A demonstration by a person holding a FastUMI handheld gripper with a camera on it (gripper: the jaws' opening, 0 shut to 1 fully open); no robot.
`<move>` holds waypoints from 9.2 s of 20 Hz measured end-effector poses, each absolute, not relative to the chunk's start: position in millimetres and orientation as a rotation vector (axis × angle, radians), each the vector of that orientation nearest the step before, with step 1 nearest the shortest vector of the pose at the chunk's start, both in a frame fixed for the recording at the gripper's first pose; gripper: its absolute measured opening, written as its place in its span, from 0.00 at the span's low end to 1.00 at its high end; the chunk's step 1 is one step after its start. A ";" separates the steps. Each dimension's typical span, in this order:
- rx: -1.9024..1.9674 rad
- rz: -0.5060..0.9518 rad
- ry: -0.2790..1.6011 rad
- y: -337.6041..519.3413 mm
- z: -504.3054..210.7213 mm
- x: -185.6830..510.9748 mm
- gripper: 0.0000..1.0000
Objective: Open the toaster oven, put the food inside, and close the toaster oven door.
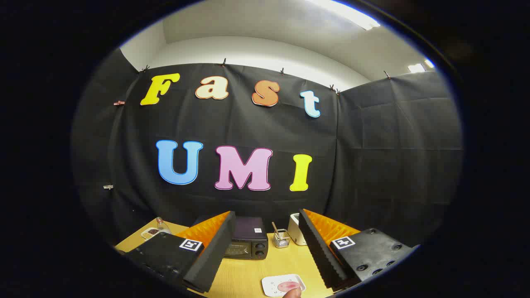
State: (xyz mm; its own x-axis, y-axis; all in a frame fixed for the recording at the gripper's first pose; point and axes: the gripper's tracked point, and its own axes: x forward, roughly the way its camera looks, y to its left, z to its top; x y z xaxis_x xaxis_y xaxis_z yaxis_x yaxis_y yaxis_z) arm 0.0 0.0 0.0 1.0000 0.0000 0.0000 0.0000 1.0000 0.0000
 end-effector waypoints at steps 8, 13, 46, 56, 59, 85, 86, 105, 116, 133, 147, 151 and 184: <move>-0.006 0.000 0.010 7.5 -4.1 4.7 0.97; 0.001 0.011 0.017 17.4 -5.7 7.1 0.97; 0.044 0.140 0.511 187.6 -314.9 213.0 0.99; 0.035 0.129 0.469 184.7 -327.9 173.3 0.99; 0.003 0.134 0.444 180.5 -338.8 147.0 0.99; 0.074 0.341 0.714 120.4 -327.2 7.9 0.99; 0.078 0.351 0.718 107.3 -317.0 3.6 0.99; 0.211 0.177 1.430 -165.9 -454.0 18.1 0.96; 0.264 0.237 1.548 -151.2 -501.1 32.0 0.21; 0.908 0.286 1.436 -119.9 -427.1 9.0 0.05; 1.302 -0.168 1.125 79.3 -388.4 66.9 0.05; 1.394 -0.325 1.009 111.0 -399.8 107.3 0.05; 1.538 -0.400 0.822 162.1 -394.3 171.6 0.98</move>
State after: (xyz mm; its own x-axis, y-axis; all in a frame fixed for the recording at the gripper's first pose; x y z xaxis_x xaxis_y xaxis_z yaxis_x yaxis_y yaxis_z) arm 171.6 162.1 -394.3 0.6825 0.2617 -0.6824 0.6987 0.0404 0.7143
